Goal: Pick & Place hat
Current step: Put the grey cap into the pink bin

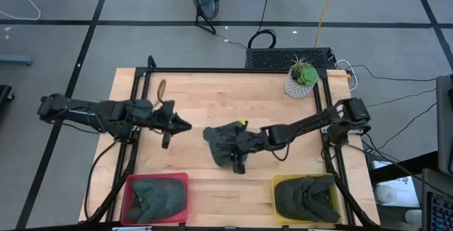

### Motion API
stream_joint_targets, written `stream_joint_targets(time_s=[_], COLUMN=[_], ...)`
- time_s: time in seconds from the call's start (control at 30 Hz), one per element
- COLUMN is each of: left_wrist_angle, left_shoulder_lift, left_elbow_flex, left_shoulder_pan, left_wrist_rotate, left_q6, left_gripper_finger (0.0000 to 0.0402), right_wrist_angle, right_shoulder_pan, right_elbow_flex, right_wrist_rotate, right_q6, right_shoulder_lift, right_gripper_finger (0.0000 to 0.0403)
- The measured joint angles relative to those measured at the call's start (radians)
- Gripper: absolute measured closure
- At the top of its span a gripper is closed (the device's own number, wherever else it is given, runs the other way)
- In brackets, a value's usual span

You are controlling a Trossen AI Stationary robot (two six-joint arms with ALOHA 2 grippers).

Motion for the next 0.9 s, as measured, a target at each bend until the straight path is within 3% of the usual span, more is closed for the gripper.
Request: stream_joint_targets(time_s=[0.3, 0.43, 0.53, 0.7, 0.9], left_wrist_angle=[-0.270, -0.374, -0.350, -0.296, -0.272], left_shoulder_lift=[0.087, 0.151, 0.204, 0.284, 0.359], left_elbow_flex=[0.000, 0.000, 0.000, 0.000, 0.000], left_shoulder_pan=[-0.144, -0.206, -0.268, -0.367, -0.407], left_wrist_rotate=[-0.034, 0.058, 0.144, 0.199, 0.132], left_q6=[-0.338, -0.471, -0.504, -0.569, -0.631], left_gripper_finger=[0.0364, 0.0364, 0.0364, 0.0364, 0.0364], right_wrist_angle=[-0.021, 0.067, 0.163, 0.258, 0.255], right_shoulder_pan=[-0.014, -0.014, -0.008, 0.008, 0.016], right_elbow_flex=[-0.200, -0.371, -0.507, -0.638, -0.658], right_wrist_rotate=[0.207, 0.224, 0.220, 0.220, 0.219], right_q6=[-0.086, -0.041, 0.007, 0.047, 0.048], right_shoulder_lift=[-0.337, -0.508, -0.599, -0.672, -0.683], right_gripper_finger=[0.0321, 0.0325, 0.0329, 0.0334, 0.0341])
